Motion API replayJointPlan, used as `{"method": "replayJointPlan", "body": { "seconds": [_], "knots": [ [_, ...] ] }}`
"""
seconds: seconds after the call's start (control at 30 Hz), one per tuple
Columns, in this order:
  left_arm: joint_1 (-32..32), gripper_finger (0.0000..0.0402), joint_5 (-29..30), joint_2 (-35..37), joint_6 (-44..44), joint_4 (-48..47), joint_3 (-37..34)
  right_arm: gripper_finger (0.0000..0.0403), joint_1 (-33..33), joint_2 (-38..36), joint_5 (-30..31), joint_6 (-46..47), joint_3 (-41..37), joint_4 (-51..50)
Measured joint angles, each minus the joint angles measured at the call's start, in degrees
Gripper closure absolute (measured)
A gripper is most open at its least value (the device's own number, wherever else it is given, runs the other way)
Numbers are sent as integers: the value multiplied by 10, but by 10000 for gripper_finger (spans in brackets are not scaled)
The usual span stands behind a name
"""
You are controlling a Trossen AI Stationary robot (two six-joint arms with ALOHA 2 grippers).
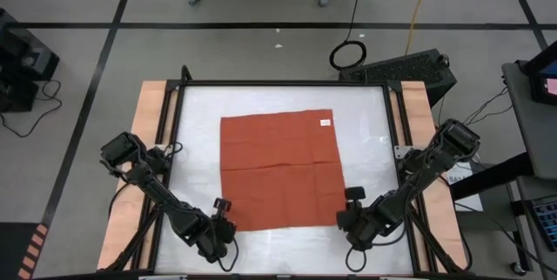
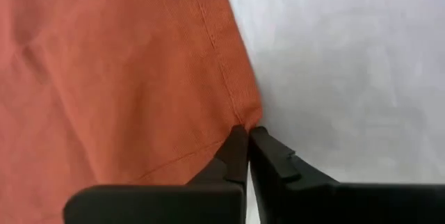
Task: Roll towel into tight, uniform cylinder
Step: Fold the kitchen towel
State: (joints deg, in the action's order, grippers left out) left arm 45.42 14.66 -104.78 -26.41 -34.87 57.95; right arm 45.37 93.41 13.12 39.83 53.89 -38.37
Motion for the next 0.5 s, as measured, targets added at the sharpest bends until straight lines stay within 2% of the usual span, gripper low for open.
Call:
{"method": "replayJointPlan", "body": {
  "seconds": [0.37,0.5],
  "knots": [
    [-1,393,1,0,-1,-5,0,219,9,10,-12,18,-48,68],
    [-1,393,0,0,-1,-6,0,246,8,8,-13,26,-64,78]
  ]
}}
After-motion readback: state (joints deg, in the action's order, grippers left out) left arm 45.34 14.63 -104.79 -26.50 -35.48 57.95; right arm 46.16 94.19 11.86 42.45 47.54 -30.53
